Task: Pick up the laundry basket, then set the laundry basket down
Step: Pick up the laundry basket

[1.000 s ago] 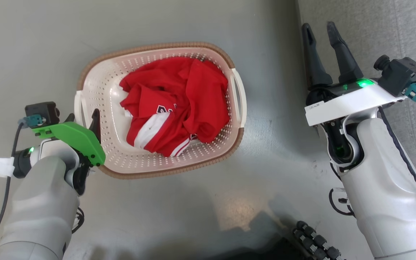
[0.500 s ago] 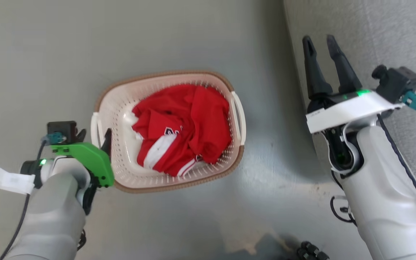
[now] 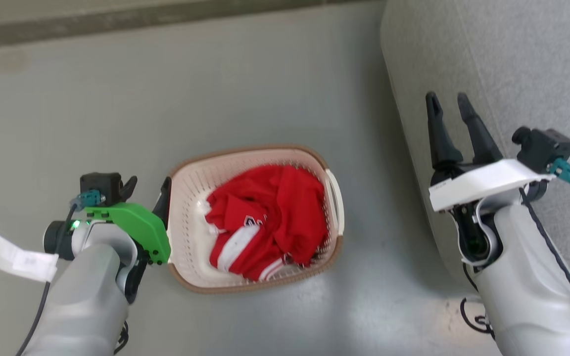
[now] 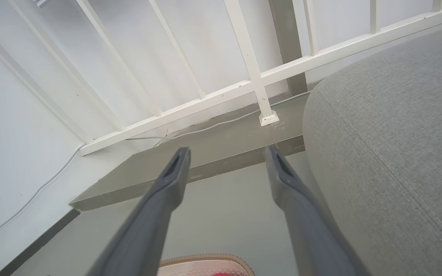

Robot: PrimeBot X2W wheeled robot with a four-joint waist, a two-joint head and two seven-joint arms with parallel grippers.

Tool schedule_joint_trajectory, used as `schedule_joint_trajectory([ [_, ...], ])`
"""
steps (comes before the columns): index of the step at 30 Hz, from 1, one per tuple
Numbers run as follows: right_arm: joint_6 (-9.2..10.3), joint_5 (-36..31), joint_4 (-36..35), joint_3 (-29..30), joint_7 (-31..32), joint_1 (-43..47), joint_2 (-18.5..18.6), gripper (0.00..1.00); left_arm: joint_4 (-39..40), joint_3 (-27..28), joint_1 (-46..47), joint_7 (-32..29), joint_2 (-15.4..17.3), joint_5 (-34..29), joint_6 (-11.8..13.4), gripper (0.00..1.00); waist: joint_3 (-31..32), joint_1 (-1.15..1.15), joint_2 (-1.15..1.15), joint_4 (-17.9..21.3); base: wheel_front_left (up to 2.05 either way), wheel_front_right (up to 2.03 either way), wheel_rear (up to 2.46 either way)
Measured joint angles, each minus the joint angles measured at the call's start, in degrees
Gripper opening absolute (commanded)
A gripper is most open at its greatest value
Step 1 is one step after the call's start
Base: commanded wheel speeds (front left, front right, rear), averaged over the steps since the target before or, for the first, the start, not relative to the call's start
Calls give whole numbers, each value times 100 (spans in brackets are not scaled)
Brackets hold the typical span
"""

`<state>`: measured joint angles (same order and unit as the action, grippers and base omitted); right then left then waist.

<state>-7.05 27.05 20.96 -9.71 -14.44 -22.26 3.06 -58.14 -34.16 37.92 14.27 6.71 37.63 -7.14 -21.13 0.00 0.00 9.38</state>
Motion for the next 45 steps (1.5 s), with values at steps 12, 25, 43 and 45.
schedule_joint_trajectory([
  [12,0,-266,170,73,1,507,-2,100,1196,733,-618,0,174,-1,0,100,972,0,0,-235,0,0,0],
  [25,-1,-515,89,124,1,904,65,100,2580,1382,-1482,15,277,-366,135,100,1754,0,0,-477,0,0,0],
  [43,0,-798,-186,277,1,1129,171,100,3985,2001,-2752,15,314,-1022,370,100,2042,0,0,-516,0,0,0],
  [45,0,-816,-188,275,1,1134,166,100,4049,2031,-2823,15,304,-1037,370,100,2043,0,0,-505,0,0,0],
])
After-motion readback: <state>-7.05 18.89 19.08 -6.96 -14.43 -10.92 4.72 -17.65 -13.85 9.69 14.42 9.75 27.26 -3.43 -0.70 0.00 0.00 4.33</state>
